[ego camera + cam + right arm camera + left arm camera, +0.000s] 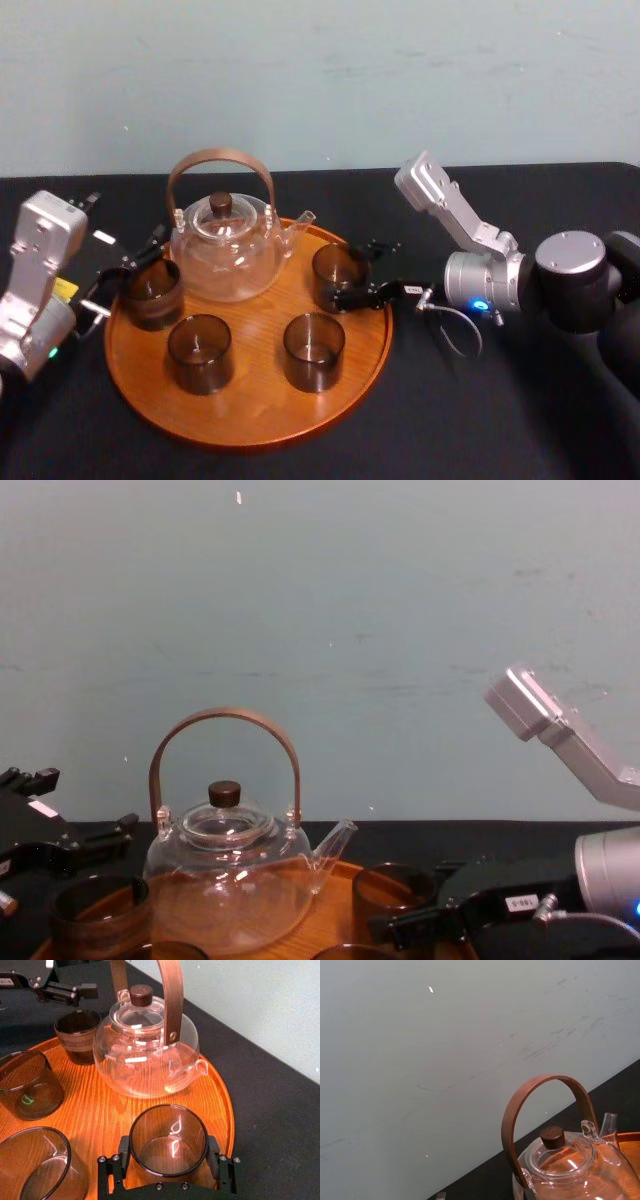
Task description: Pick up the glass from the table and place it on the tray.
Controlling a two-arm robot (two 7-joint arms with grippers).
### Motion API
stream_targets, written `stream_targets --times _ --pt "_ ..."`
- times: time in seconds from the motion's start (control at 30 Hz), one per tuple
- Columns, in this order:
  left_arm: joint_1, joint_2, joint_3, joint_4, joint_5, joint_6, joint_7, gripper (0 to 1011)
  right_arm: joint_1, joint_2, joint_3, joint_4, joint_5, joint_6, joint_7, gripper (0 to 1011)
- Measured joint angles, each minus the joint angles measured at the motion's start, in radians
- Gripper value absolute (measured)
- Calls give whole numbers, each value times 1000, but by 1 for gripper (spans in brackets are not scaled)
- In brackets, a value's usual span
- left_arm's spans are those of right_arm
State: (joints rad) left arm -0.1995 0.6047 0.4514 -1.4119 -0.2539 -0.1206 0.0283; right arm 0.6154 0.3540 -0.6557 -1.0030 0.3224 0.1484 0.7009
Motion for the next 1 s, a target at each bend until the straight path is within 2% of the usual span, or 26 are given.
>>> stream_targets --times 0.13,0.7,0.9,1.0 --pt "0 0 0 0 0 0 0 1001 0 0 0 0 0 0 0 1002" --pt "0 0 0 0 0 0 0 1001 -1 1 5 -3 7 -1 4 1002" --pt "0 0 0 0 0 0 0 1002 -22 23 22 -35 27 0 16 1002" --pt "0 0 0 0 0 0 0 1001 -43 47 31 -70 39 10 18 1002"
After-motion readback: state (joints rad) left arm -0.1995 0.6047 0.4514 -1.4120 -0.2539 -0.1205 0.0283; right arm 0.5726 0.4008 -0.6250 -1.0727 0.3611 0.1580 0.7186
